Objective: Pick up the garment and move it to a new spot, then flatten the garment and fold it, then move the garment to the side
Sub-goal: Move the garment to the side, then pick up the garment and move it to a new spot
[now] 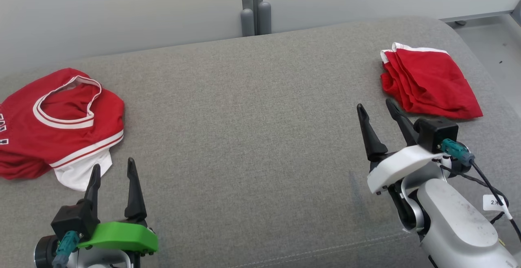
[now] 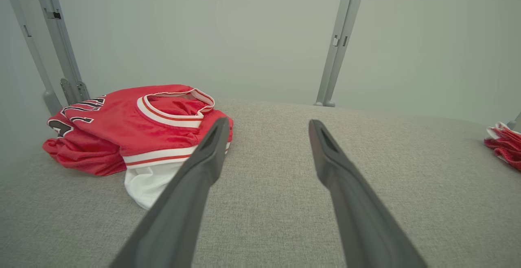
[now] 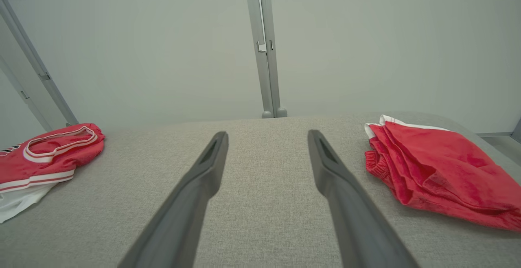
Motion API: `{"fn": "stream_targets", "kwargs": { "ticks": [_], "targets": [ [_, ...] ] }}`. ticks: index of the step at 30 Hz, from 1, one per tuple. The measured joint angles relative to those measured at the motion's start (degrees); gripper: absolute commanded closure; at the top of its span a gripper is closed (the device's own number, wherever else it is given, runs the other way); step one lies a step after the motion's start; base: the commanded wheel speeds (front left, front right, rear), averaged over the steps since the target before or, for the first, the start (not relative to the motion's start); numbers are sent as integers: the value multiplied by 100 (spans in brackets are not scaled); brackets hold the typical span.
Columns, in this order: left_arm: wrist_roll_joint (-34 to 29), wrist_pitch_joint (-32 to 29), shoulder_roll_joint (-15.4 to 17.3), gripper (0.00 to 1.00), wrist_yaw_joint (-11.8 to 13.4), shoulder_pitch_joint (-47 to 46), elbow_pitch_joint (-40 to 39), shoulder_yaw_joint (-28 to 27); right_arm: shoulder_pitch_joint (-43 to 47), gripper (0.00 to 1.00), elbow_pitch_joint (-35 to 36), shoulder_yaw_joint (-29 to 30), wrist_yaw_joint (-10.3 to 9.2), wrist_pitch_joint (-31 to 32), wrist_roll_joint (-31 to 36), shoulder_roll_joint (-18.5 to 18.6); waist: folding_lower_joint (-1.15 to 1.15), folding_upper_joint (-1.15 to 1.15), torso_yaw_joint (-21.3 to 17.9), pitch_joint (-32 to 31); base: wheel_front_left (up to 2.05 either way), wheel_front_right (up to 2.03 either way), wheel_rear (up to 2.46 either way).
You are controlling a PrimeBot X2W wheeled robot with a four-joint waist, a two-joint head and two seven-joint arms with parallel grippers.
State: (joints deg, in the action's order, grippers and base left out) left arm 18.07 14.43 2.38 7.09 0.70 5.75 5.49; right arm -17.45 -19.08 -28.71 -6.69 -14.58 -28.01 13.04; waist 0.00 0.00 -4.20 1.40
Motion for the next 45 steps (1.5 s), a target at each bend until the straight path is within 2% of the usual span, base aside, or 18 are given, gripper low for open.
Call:
{"fn": "stream_targets", "kwargs": {
  "ticks": [17,45],
  "targets": [
    [191,0,0,0,0,289,-9,-1,647,0,387,254,-42,0,303,-79,0,0,30,-137,0,0,0],
    [185,0,2,0,0,311,-132,143,1005,0,734,617,-46,0,563,-180,0,0,151,-36,0,0,0]
  ]
}}
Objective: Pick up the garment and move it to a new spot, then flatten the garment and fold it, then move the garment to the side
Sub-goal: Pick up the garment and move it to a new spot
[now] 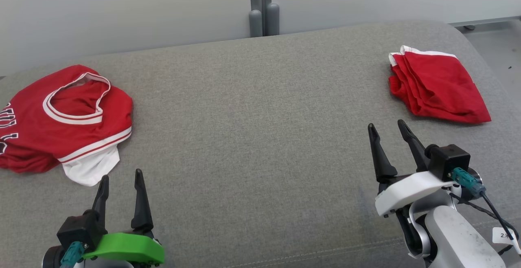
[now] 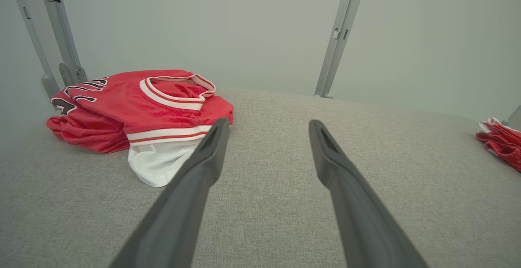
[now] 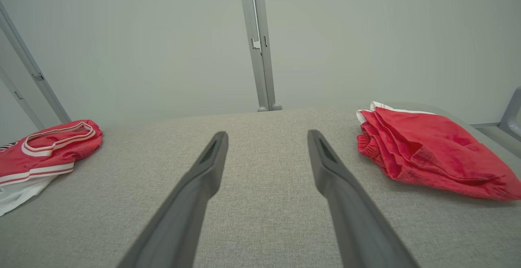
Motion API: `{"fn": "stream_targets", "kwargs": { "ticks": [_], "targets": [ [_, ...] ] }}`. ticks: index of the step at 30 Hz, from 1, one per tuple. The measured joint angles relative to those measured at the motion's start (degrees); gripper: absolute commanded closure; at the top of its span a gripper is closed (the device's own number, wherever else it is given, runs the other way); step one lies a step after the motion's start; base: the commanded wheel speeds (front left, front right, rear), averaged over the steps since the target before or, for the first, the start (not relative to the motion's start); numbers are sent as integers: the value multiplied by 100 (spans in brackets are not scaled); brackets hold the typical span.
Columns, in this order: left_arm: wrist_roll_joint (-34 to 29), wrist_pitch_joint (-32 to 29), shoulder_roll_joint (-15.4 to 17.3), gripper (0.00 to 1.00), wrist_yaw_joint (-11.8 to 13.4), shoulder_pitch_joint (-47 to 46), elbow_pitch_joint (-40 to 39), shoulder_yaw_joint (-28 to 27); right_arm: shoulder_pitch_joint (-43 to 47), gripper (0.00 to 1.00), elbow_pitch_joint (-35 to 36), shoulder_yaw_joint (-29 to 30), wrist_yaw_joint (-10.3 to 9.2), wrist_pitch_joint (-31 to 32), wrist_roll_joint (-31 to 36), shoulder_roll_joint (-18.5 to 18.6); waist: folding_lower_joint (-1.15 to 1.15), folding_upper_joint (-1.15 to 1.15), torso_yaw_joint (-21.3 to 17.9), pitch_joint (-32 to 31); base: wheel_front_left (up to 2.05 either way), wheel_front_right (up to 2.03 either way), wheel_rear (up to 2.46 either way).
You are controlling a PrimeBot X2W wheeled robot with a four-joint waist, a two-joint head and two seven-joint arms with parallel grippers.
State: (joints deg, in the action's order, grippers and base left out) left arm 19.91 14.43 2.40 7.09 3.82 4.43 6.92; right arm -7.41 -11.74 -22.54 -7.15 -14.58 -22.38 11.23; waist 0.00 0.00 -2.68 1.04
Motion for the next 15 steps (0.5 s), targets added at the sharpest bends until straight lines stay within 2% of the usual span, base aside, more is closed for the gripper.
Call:
{"fn": "stream_targets", "kwargs": {
  "ticks": [12,15],
  "targets": [
    [-1,0,-1,0,0,-18,-44,-48,39,0,123,70,8,0,136,18,0,0,544,65,0,0,0],
    [-1,0,1,0,0,-18,-80,-193,40,0,121,-29,76,0,172,10,0,0,752,71,0,0,0]
  ]
}}
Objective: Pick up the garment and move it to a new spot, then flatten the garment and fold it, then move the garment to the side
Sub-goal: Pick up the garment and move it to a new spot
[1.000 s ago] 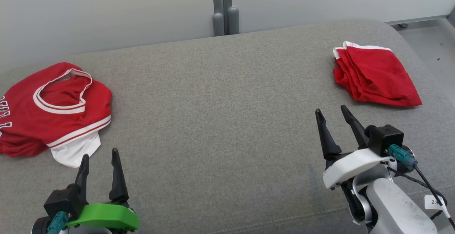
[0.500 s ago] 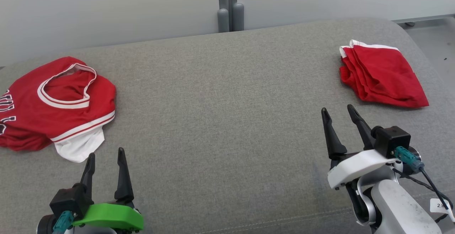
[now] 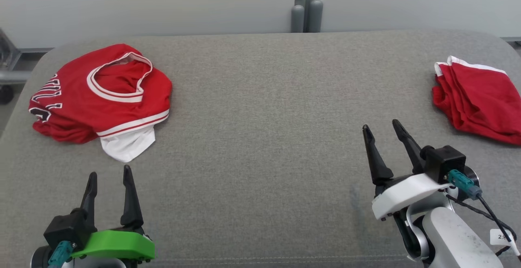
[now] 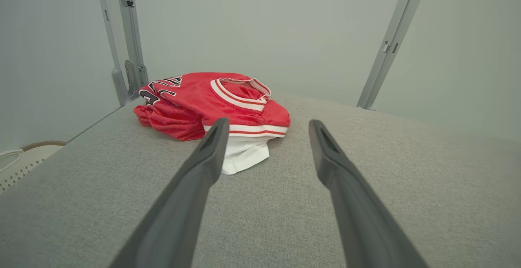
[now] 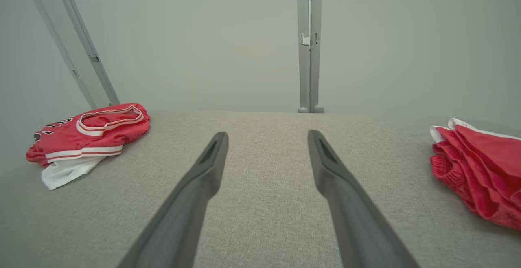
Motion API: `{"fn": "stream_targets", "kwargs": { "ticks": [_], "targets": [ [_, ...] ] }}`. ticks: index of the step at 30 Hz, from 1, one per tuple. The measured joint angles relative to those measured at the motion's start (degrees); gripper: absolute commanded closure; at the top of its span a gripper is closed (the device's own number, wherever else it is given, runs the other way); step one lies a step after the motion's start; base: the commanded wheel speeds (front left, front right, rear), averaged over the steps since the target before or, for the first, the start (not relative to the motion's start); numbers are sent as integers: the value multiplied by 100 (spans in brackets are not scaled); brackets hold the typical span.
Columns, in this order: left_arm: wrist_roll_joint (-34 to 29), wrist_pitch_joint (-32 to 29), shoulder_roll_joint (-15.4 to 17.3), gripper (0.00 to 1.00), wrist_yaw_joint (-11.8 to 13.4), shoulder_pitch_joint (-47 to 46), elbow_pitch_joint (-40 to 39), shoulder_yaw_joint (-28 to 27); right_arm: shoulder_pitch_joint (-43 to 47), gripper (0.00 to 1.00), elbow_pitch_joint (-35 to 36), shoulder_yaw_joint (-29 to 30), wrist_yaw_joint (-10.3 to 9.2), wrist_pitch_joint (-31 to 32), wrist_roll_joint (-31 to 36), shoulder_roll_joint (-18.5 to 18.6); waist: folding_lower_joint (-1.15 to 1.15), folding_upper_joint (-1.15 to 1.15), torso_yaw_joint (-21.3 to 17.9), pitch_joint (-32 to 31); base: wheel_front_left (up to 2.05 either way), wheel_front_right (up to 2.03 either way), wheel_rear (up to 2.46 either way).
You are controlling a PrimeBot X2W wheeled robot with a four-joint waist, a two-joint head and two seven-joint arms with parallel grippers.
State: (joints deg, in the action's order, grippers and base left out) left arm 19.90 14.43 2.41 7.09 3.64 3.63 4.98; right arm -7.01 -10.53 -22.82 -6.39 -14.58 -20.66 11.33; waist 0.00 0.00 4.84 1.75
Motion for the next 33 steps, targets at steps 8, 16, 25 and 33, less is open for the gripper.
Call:
{"fn": "stream_targets", "kwargs": {
  "ticks": [8,16,25,33],
  "targets": [
    [20,0,-1,0,0,10,-58,-146,-2,0,-21,-138,130,0,16,-44,0,0,610,-3,0,0,0],
    [55,0,-10,0,0,12,-45,82,4,0,-25,15,115,0,52,-32,0,0,1247,-16,0,0,0],
    [94,0,10,0,4,55,-86,-237,2,0,-114,-167,131,0,92,-104,0,0,1517,9,0,0,0],
    [111,0,7,0,4,123,-144,-180,-7,0,-134,-132,130,0,113,-63,0,0,1270,103,0,0,0]
  ]
}}
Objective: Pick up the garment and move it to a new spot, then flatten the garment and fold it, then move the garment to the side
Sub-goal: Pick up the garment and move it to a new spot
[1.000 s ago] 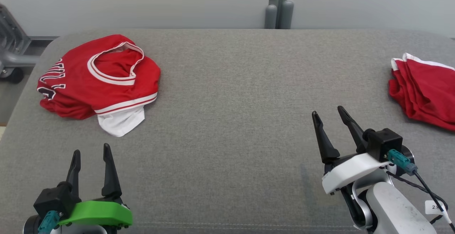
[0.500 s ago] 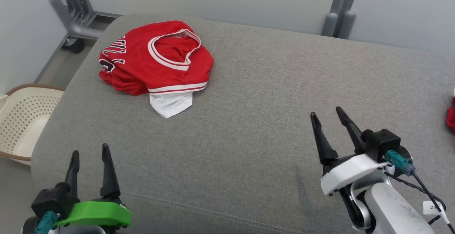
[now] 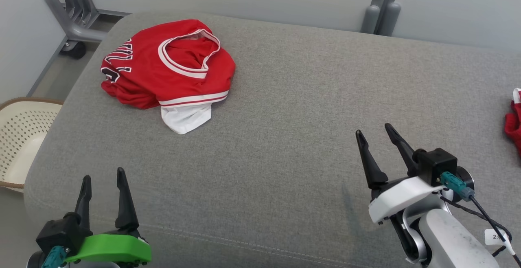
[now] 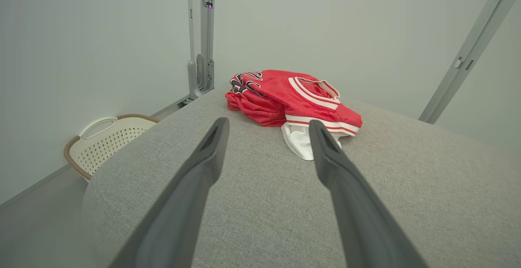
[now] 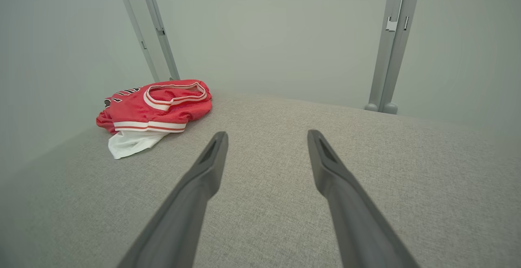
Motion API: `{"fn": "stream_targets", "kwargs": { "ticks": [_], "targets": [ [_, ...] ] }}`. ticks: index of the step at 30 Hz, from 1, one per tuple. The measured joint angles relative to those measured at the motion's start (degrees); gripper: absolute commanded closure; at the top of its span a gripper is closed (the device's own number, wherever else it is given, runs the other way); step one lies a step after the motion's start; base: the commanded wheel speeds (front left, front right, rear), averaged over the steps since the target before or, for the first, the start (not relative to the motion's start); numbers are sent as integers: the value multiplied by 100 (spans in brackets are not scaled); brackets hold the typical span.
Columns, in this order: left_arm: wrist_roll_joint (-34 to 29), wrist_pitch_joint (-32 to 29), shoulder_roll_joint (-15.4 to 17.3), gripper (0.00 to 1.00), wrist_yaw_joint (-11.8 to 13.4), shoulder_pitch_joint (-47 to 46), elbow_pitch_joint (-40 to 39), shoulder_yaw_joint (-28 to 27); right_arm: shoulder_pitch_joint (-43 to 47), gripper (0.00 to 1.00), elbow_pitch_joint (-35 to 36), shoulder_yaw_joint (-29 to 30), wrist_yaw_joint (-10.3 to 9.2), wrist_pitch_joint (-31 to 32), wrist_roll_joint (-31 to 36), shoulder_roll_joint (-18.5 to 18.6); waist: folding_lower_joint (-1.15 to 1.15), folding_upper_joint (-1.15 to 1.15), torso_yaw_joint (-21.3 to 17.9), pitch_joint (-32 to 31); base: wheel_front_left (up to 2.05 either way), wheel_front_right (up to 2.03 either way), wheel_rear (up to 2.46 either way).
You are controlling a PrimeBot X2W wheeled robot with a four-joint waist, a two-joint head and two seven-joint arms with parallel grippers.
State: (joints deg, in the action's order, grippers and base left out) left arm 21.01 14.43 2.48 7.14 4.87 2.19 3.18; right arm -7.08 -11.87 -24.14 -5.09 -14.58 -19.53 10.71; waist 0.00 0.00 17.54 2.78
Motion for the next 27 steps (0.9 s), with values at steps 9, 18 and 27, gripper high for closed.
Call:
{"fn": "stream_targets", "kwargs": {
  "ticks": [9,18,27],
  "targets": [
    [-125,0,-2,0,0,-440,-20,430,-324,0,153,92,-5,11,202,199,0,0,-226,322,0,0,0],
    [-576,-312,155,0,0,-2126,499,408,-773,0,415,88,2,118,299,267,0,0,-556,834,0,0,0],
    [-620,-1174,357,0,0,-3349,1490,-49,-1095,0,633,109,4,188,341,311,0,0,-1130,1380,0,0,0]
  ]
}}
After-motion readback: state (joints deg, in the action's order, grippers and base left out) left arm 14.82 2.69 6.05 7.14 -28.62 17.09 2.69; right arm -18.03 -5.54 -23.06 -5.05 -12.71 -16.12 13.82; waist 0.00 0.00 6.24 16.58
